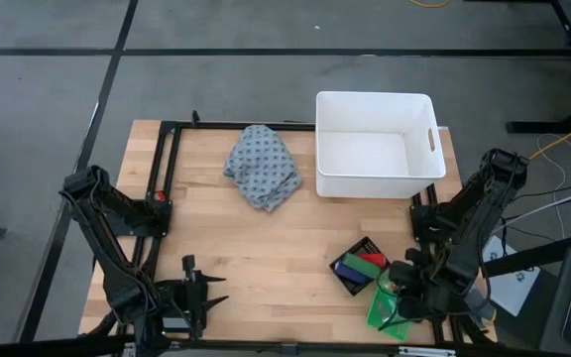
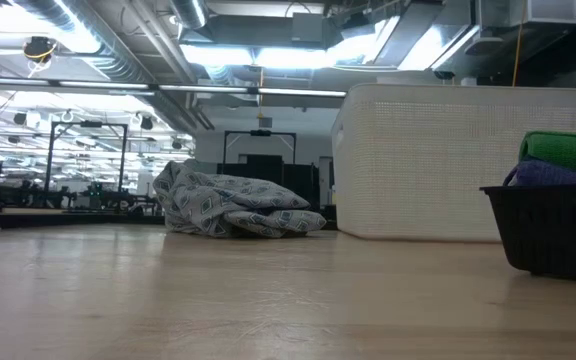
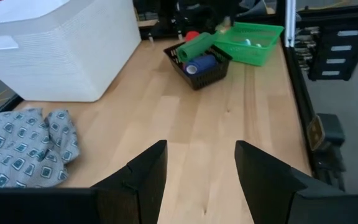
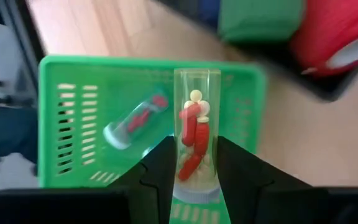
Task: Pick & Place Medicine items
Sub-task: Put the yellow pill bottle into the green bin, then put the white cloth into the white bin
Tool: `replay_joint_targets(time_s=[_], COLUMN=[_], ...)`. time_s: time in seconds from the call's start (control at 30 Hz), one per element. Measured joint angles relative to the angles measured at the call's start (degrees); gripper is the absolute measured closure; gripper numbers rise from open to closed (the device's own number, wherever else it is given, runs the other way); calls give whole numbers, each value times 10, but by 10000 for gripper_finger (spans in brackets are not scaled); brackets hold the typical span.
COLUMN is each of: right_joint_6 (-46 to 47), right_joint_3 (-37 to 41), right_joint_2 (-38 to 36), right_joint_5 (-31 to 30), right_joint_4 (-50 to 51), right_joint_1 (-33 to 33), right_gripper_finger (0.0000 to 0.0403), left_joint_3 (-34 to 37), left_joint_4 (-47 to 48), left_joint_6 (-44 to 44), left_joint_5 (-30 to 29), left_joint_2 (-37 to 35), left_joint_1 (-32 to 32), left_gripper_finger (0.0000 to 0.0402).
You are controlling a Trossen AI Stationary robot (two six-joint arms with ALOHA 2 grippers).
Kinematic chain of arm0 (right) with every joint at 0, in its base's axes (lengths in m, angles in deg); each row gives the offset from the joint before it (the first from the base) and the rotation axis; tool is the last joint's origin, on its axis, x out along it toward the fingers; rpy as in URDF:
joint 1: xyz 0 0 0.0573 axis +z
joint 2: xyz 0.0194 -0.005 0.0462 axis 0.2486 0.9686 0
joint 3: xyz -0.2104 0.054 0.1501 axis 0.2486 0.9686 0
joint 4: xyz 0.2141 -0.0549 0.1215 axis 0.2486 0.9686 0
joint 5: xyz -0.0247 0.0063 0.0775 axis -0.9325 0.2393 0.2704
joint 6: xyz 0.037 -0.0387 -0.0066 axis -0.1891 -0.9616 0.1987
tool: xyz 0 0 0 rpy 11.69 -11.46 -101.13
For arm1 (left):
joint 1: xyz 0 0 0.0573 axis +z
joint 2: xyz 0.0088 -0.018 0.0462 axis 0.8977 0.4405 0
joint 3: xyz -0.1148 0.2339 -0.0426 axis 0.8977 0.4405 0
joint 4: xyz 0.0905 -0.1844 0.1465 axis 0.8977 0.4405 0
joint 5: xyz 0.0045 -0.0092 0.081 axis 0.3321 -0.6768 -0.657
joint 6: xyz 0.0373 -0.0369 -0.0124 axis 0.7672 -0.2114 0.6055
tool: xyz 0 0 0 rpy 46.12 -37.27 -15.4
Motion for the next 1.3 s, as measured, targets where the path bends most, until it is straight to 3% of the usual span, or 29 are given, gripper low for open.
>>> replay_joint_targets(time_s=[0.17, 0.47, 0.63, 0.83, 1.07, 1.3], right_joint_6=[32, 66, 80, 78, 33, -24], right_joint_3=[34, 43, 43, 38, -8, -64], right_joint_2=[0, 30, 38, 38, 38, 38], right_joint_5=[-1, 31, 33, 32, -32, -94], right_joint_4=[-77, -79, -80, -87, -96, -96], right_joint_1=[12, 12, 12, 12, 12, 12], right_gripper_finger=[295, 289, 239, 178, 164, 174], left_joint_3=[0, 0, 0, 0, 0, 0], left_joint_4=[-1, -28, -79, -116, -120, -72], left_joint_6=[8, 18, 61, 139, 231, 295], left_joint_5=[7, 43, 78, 68, 73, 97], left_joint_2=[11, 73, 87, 83, 54, 54], left_joint_1=[22, 84, 119, 148, 201, 281], left_gripper_finger=[217, 217, 217, 217, 207, 138])
